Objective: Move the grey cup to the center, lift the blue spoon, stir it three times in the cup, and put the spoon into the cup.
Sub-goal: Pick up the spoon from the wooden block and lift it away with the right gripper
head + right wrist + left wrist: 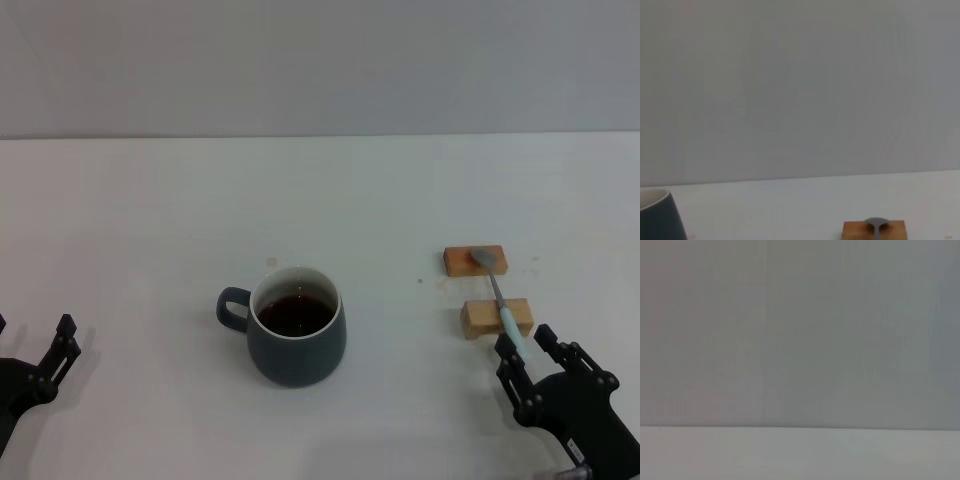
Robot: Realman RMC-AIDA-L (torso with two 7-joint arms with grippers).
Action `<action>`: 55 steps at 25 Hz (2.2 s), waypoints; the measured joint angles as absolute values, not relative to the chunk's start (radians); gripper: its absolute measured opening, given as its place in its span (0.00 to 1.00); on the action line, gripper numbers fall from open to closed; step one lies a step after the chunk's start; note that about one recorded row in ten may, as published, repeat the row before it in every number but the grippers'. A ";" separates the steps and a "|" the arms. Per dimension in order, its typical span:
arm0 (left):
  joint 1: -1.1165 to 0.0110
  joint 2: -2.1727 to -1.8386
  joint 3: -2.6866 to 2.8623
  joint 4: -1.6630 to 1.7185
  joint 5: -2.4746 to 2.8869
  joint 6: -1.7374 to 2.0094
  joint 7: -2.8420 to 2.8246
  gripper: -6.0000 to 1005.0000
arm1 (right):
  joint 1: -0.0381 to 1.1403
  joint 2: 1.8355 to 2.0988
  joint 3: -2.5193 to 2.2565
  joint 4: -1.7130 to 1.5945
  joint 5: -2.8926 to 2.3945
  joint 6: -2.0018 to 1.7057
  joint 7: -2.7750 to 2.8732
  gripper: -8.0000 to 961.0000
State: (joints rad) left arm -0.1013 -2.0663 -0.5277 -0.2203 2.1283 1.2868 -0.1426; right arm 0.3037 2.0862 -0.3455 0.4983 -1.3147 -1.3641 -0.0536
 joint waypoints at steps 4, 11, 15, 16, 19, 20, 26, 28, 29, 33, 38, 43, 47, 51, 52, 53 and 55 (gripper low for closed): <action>-0.106 -2.065 -0.528 -0.219 2.127 1.278 -0.143 0.86 | 0.304 2.086 -0.339 0.497 -1.315 -1.359 -0.054 0.51; -0.109 -2.065 -0.530 -0.218 2.126 1.276 -0.143 0.86 | 0.312 2.088 -0.338 0.497 -1.315 -1.338 -0.054 0.50; -0.109 -2.065 -0.531 -0.218 2.126 1.276 -0.143 0.86 | 0.313 2.088 -0.337 0.497 -1.315 -1.336 -0.054 0.49; -0.109 -2.065 -0.531 -0.217 2.125 1.276 -0.143 0.86 | 0.313 2.088 -0.337 0.497 -1.315 -1.336 -0.054 0.49; -0.109 -2.065 -0.531 -0.216 2.125 1.276 -0.143 0.86 | 0.313 2.087 -0.337 0.497 -1.315 -1.335 -0.054 0.48; -0.109 -2.065 -0.531 -0.215 2.124 1.276 -0.143 0.86 | 0.313 2.087 -0.337 0.497 -1.315 -1.336 -0.054 0.48; -0.109 -2.066 -0.529 -0.213 2.123 1.276 -0.143 0.86 | 0.311 2.086 -0.337 0.498 -1.314 -1.335 -0.054 0.46; -0.108 -2.066 -0.528 -0.213 2.123 1.276 -0.143 0.86 | 0.308 2.086 -0.337 0.501 -1.312 -1.335 -0.054 0.45; -0.108 -2.066 -0.528 -0.213 2.123 1.276 -0.143 0.86 | 0.307 2.086 -0.337 0.502 -1.310 -1.335 -0.054 0.44; -0.104 -2.066 -0.528 -0.213 2.124 1.280 -0.143 0.86 | 0.300 2.087 -0.328 0.507 -1.303 -1.339 -0.054 0.37; -0.099 -2.066 -0.528 -0.216 2.126 1.283 -0.144 0.86 | 0.292 2.087 -0.327 0.508 -1.307 -1.350 -0.054 0.27; -0.093 -2.068 -0.528 -0.221 2.128 1.287 -0.143 0.86 | 0.276 2.086 -0.327 0.508 -1.308 -1.379 -0.060 0.21; -0.090 -2.068 -0.524 -0.222 2.129 1.288 -0.146 0.86 | 0.272 2.085 -0.334 0.507 -1.311 -1.394 -0.070 0.18; -0.089 -2.068 -0.514 -0.229 2.130 1.291 -0.145 0.86 | 0.260 2.083 -0.337 0.508 -1.312 -1.438 -0.080 0.18; -0.089 -2.068 -0.514 -0.231 2.130 1.291 -0.144 0.86 | 0.257 2.081 -0.338 0.510 -1.312 -1.453 -0.080 0.18; -0.089 -2.068 -0.514 -0.232 2.131 1.292 -0.143 0.86 | 0.255 2.079 -0.338 0.515 -1.312 -1.468 -0.080 0.18; -0.088 -2.068 -0.514 -0.232 2.131 1.295 -0.143 0.86 | 0.255 2.073 -0.338 0.532 -1.312 -1.487 -0.080 0.18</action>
State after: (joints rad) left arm -0.0882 -2.0677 -0.5137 -0.2317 2.1308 1.2947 -0.1428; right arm 0.2555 2.0727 -0.3383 0.5322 -1.3125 -1.4872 -0.0800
